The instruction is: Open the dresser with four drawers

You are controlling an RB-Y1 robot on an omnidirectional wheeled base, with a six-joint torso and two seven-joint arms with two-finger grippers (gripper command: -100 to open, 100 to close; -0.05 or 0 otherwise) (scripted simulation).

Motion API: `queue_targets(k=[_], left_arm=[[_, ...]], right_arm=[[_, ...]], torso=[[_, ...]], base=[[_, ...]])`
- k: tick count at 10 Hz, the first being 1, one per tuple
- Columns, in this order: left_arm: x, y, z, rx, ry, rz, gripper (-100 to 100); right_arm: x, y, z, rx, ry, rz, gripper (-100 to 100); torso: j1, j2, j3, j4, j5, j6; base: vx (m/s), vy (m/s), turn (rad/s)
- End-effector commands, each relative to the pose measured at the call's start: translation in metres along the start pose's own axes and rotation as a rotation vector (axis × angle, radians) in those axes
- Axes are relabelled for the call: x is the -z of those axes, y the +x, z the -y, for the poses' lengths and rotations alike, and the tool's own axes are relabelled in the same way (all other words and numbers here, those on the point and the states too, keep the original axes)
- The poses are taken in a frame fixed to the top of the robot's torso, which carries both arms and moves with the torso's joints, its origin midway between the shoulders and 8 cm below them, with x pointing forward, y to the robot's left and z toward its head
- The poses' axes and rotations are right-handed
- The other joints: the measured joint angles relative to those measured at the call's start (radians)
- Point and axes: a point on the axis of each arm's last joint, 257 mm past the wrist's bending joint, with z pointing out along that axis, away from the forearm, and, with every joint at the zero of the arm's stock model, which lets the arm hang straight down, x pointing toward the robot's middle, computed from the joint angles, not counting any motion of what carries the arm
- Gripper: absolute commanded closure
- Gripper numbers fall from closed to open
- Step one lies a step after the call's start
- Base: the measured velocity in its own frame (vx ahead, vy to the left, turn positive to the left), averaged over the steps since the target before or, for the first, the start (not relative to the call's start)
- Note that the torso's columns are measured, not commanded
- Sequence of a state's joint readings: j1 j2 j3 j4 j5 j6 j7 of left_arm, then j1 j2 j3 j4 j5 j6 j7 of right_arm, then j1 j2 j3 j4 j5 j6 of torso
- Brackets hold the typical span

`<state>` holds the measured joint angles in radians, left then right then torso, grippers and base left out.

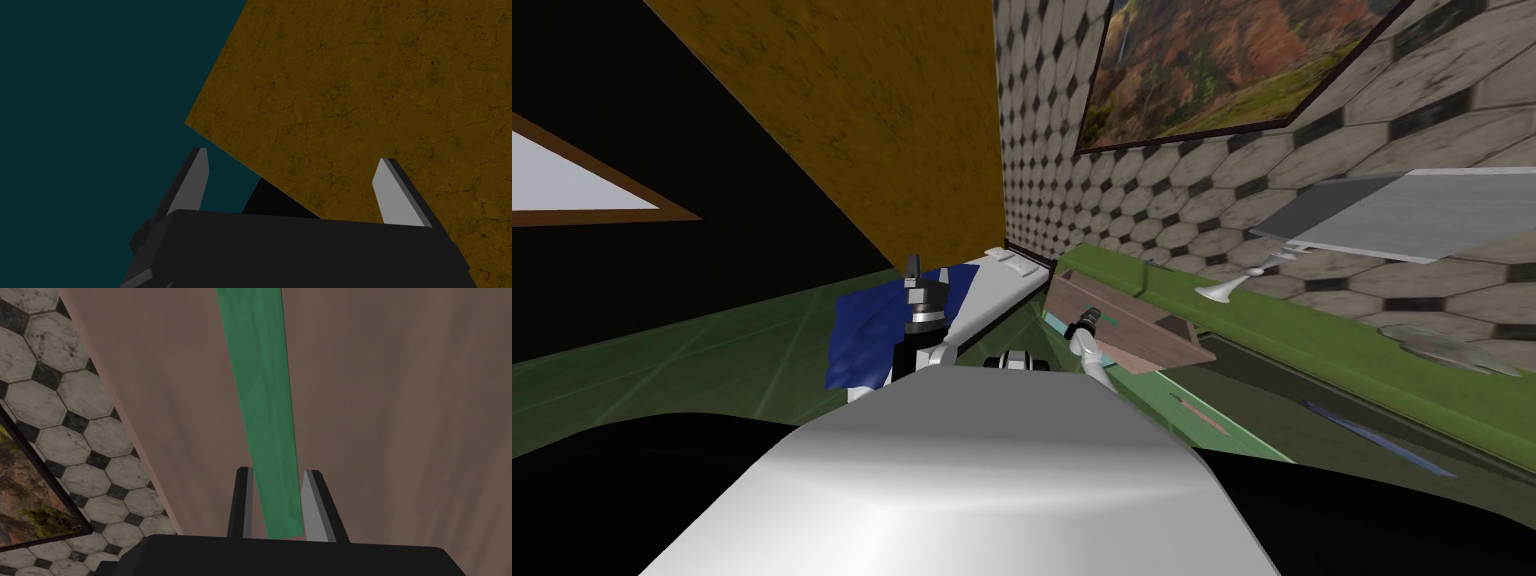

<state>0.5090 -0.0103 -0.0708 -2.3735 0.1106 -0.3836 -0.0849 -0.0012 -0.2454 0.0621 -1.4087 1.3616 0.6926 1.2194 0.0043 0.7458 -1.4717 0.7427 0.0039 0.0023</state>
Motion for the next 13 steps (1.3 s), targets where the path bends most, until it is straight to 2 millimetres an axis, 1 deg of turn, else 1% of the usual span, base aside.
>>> queue_targets(k=[1,2,4,5,6,9,12,13], left_arm=[[0.000,0.000,0.000,0.000,0.000,0.000,0],[0.000,0.000,0.000,0.000,0.000,0.000,0],[0.000,0.000,0.000,0.000,0.000,0.000,0],[0.000,0.000,0.000,0.000,0.000,0.000,0],[0.000,0.000,0.000,0.000,0.000,0.000,0],[0.000,0.000,0.000,0.000,0.000,0.000,0],[0.000,0.000,0.000,0.000,0.000,0.000,0],[0.000,0.000,0.000,0.000,0.000,0.000,0]], right_arm=[[0.001,-0.002,0.001,0.000,0.002,0.002,100],[0.001,-0.006,0.000,0.002,-0.008,0.002,-100],[-0.004,-0.016,0.009,-0.004,-0.010,0.006,-100],[-0.006,-0.022,0.013,-0.004,-0.011,0.008,-100],[-0.006,-0.022,0.013,0.001,-0.011,0.008,-100],[-0.011,-0.038,0.027,-0.005,-0.014,0.019,-100],[-0.013,-0.044,0.032,0.001,-0.015,0.023,-100],[-0.015,-0.049,0.036,0.001,-0.016,0.028,-100]], torso=[[0.000,0.000,0.000,0.001,0.001,0.000],[-0.004,-0.004,-0.003,0.001,0.001,0.000],[-0.007,-0.009,-0.005,-0.004,-0.004,-0.002],[-0.006,-0.009,-0.005,-0.004,-0.004,-0.002],[-0.005,-0.009,-0.005,-0.005,-0.004,-0.002],[-0.004,-0.007,-0.004,-0.004,-0.004,-0.002],[-0.002,-0.005,-0.003,-0.001,-0.001,-0.002],[-0.001,-0.004,-0.002,0.000,0.000,-0.002]], base=[[-0.074,0.074,0.002],[-0.025,0.016,-0.020],[-0.031,-0.002,-0.033],[-0.030,-0.009,-0.033],[-0.018,-0.007,-0.009],[-0.022,-0.003,-0.028],[-0.019,0.000,-0.014],[-0.017,0.001,-0.016]])
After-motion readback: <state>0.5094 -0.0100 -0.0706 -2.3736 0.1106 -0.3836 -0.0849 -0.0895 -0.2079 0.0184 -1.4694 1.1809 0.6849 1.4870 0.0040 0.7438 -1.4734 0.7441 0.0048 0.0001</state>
